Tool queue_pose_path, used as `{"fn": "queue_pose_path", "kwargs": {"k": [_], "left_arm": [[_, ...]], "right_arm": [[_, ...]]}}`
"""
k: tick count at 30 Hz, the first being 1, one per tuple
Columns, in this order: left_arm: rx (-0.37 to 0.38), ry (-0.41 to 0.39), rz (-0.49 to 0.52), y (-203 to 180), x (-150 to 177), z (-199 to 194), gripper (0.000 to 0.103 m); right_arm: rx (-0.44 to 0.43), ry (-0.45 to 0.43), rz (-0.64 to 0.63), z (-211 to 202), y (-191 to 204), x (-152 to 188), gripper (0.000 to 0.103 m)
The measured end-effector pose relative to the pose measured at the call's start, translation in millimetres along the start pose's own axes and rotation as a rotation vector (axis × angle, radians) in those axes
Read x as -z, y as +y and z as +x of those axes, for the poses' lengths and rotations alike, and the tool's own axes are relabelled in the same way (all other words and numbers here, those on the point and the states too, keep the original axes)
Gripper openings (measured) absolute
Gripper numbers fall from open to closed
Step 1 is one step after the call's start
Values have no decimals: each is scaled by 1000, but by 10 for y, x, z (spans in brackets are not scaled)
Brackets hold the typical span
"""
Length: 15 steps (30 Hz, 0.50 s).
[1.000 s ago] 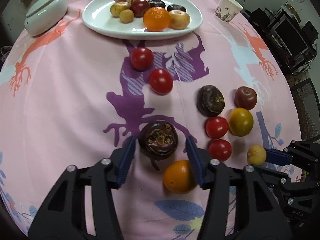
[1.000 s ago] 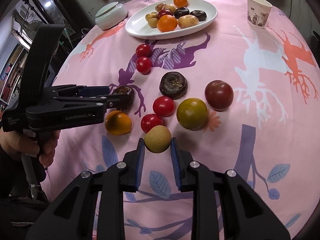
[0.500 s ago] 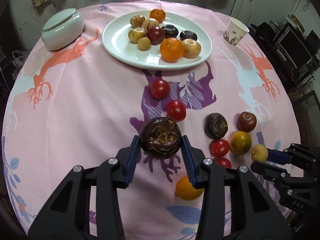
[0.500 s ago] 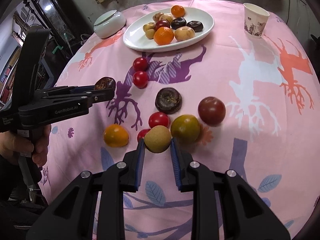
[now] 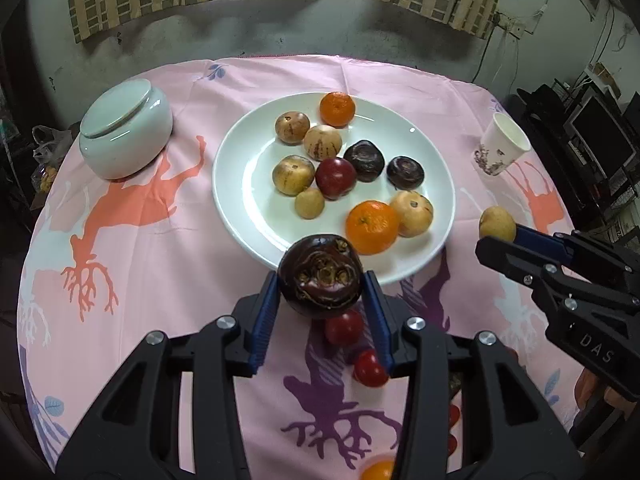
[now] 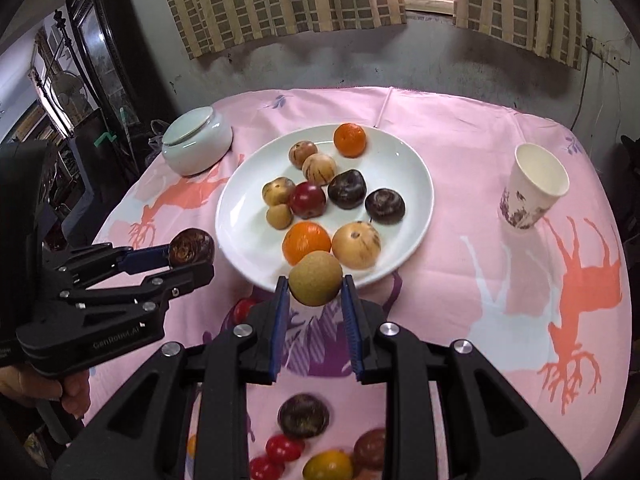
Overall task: Organize fruits
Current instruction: 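Lower both fruits onto the white plate and open both tools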
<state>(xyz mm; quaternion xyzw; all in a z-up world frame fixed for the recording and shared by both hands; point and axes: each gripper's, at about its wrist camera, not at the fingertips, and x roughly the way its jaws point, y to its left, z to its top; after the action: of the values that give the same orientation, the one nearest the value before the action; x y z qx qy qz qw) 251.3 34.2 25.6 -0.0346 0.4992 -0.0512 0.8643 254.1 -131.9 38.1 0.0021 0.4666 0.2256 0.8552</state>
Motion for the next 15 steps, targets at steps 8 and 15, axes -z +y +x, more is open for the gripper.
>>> {"fn": "queue_pose_path", "kwargs": {"k": [8,15], "left_arm": [[-56,37,-6,92,-149,449,43],[-111,4,-42,138,-136,413,75]], "right_arm": [[-11,22,86,649,-137,-371,27],[1,42,143,822,-182,-398,28]]}}
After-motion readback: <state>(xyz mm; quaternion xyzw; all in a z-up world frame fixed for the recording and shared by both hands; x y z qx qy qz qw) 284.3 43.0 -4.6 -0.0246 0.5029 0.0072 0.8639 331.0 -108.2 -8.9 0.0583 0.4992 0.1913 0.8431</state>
